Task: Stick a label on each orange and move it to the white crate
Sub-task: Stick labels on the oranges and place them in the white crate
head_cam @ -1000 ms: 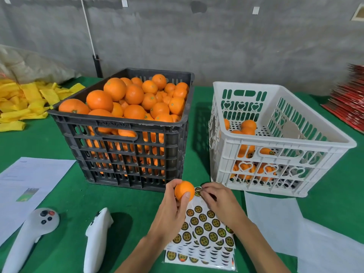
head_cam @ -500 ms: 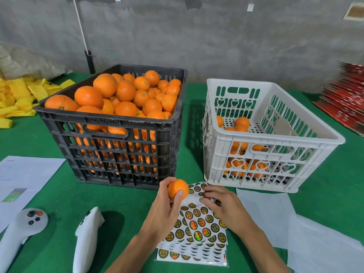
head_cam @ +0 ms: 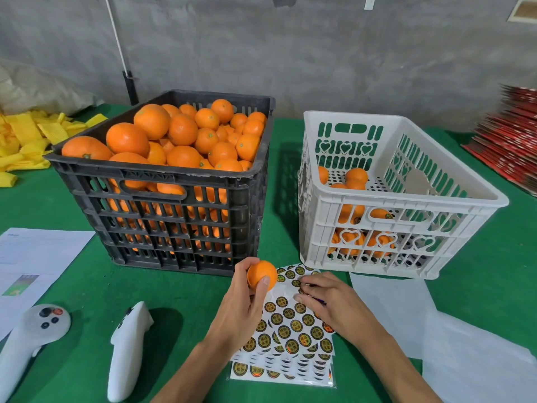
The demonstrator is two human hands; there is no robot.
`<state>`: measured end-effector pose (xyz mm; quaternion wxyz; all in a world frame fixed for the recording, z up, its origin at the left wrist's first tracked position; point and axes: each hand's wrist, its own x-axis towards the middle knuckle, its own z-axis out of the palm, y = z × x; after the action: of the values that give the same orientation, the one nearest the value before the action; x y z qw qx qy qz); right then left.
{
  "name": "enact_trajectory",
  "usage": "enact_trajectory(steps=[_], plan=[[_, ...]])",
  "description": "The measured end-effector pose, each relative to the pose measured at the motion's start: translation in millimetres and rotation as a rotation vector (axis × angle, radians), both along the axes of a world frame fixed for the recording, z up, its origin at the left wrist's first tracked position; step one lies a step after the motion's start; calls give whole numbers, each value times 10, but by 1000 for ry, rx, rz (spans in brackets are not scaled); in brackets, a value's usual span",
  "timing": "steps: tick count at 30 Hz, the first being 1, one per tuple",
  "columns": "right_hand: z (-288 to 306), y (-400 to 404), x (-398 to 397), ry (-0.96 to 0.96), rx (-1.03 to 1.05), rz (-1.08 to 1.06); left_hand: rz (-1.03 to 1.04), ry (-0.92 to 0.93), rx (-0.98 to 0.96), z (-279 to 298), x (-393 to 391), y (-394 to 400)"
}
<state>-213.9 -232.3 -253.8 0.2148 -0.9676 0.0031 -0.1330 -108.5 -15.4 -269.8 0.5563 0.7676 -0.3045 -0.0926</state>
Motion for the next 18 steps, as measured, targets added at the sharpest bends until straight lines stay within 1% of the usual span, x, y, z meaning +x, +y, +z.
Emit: enact_trajectory(steps=[3,6,9,12,18], plan=[[20,50,-13,-49,-103,23,-3,-9,14,3,-2,-3],[46,83,-35,-22,-183,27,-2,-20,35,-9,-2,-1],[28,84,-49,6,-152,21,0,-40,39,-11,-9,-4],[8,64,-44,-7,-101,11,2,-58,32,-4,-24,-14],[-61,88,-26,-93,19,-55,-10,-70,51,37,-37,-5]])
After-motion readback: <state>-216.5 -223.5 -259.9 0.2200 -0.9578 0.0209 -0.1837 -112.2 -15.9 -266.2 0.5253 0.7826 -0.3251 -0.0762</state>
